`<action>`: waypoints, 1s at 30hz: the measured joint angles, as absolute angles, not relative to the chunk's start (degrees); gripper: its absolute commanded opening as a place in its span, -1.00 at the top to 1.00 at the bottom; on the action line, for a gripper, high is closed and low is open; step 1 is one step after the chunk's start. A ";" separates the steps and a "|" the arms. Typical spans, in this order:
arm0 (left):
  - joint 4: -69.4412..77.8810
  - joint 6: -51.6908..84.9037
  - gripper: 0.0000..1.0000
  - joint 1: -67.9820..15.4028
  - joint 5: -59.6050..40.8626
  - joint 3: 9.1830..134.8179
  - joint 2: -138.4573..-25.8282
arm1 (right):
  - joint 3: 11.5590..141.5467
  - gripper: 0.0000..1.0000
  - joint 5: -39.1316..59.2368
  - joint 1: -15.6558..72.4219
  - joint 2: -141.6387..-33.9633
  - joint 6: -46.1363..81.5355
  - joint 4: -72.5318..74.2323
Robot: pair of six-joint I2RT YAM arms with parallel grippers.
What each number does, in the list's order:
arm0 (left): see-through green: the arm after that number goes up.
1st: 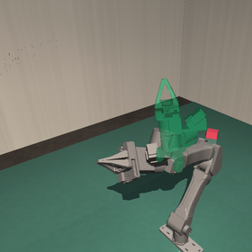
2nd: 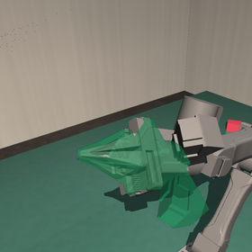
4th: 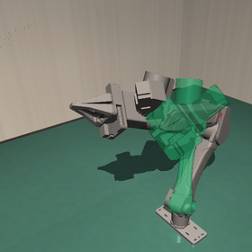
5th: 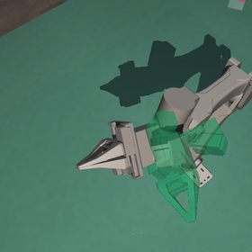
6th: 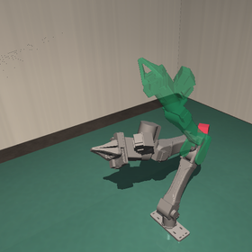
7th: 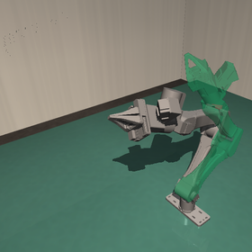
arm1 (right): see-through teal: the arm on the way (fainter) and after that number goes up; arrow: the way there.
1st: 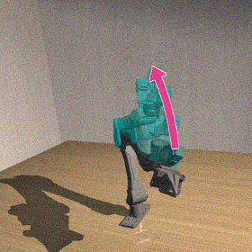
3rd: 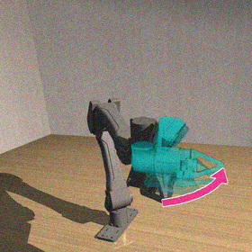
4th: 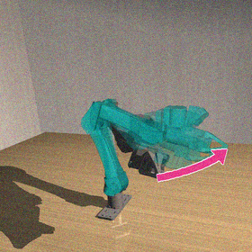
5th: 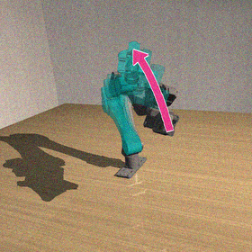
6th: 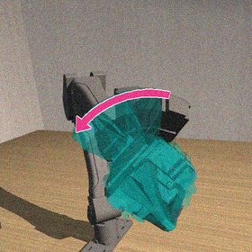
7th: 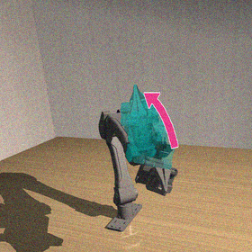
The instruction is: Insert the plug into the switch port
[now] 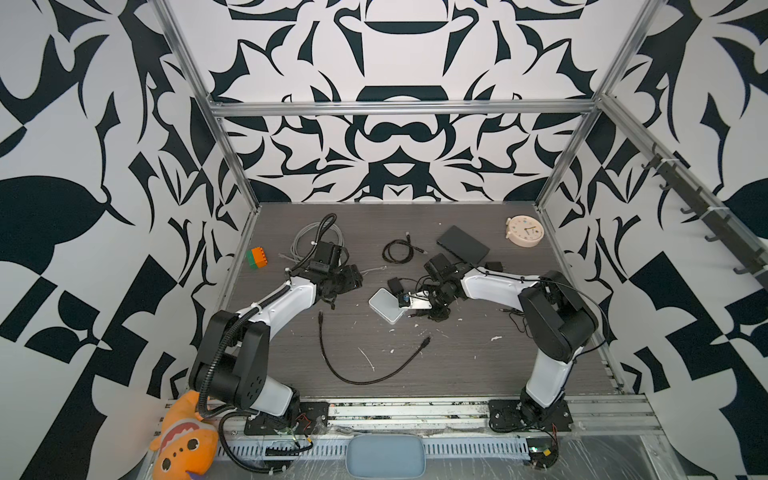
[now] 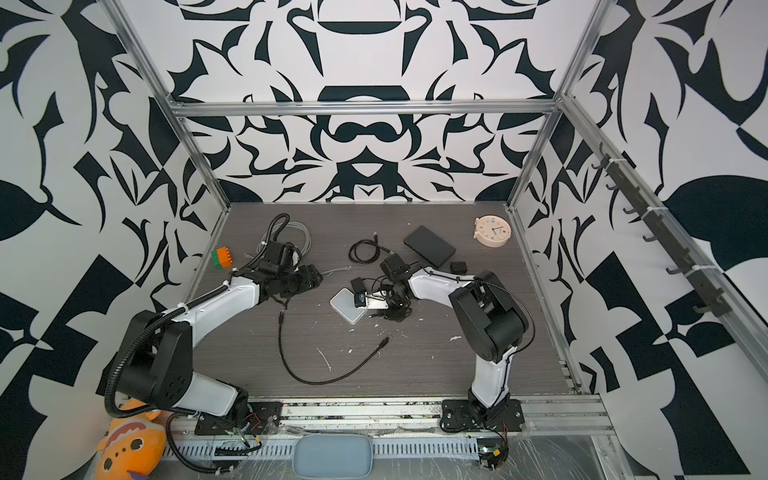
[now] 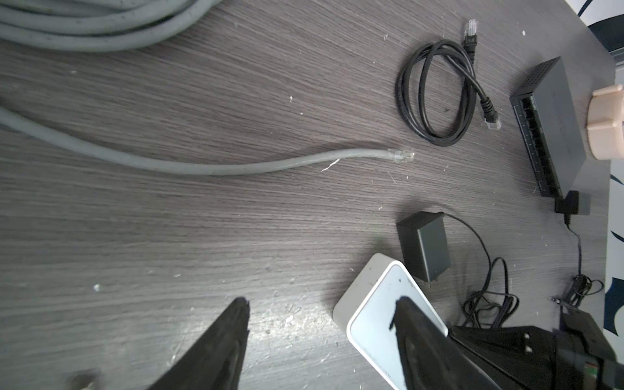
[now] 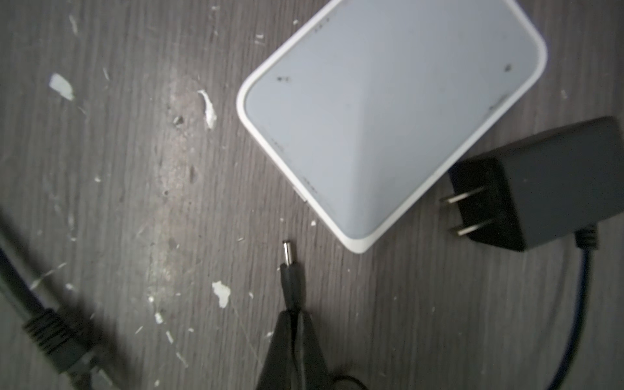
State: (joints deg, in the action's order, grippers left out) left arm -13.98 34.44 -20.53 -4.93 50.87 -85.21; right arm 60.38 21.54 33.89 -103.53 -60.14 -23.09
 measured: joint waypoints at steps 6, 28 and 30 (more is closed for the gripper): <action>-12.95 34.94 -0.40 -20.53 -6.52 51.75 -86.41 | 59.22 1.00 21.34 33.91 -100.03 -59.59 -22.46; -6.31 33.98 -0.36 -25.89 -13.43 54.24 -94.24 | 55.11 1.00 20.12 38.39 -97.84 -52.29 -15.92; -5.82 34.00 -0.36 -26.17 -13.82 54.24 -95.29 | 55.09 1.00 19.97 38.65 -98.00 -51.59 -14.57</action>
